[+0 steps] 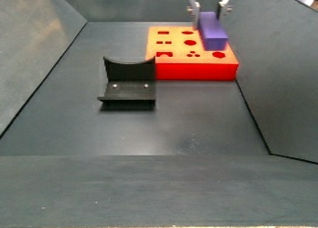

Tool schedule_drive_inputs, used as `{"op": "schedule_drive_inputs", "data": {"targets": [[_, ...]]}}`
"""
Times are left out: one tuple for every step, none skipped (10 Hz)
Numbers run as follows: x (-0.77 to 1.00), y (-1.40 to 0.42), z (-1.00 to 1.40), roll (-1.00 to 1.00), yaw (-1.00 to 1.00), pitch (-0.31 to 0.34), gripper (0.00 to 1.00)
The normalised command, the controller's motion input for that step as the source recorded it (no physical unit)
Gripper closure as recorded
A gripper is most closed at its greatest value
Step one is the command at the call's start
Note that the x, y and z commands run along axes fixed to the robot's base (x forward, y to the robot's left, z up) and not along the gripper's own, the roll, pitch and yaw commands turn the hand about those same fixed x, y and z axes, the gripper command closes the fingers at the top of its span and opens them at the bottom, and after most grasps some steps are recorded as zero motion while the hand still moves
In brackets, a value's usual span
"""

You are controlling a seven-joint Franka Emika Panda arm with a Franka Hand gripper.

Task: Pick up the rectangle object. Move up. Place the rectangle object on the fixture. Regrasp the rectangle object. Move to above the board. Insert the rectangle object.
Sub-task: Place the rectangle object on the fixture.

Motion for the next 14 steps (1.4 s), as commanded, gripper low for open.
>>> {"op": "schedule_drive_inputs", "data": {"targets": [[1.0,-0.12,-0.03,-0.15,-0.01,0.123,1.0],[1.0,-0.11,-0.02,-0.14,0.0,0.127,1.0],[1.0,-0.1,-0.02,-0.13,0.01,0.133,1.0],[1.0,-0.09,-0.02,-0.11,0.01,0.126,1.0],[1.0,-0.08,-0.02,-0.11,0.02,0.128,1.0],[1.0,-0.07,-0.01,-0.1,0.02,0.135,1.0],[1.0,-0.06,-0.01,-0.1,0.01,0.14,1.0],[1.0,-0.16,0.12,-1.0,-0.01,-0.127,1.0],[1.0,-0.14,0.13,-1.0,-0.02,-0.125,1.0],[1.0,-0.1,0.11,-1.0,-0.02,-0.112,1.0],[1.0,-0.07,0.08,-1.0,-0.02,-0.079,1.0],[1.0,-0.04,0.06,-1.0,-0.02,-0.046,1.0],[0.99,-0.01,0.04,-1.0,-0.02,-0.026,1.0],[0.89,0.01,0.01,-1.0,-0.02,-0.006,1.0]]}}
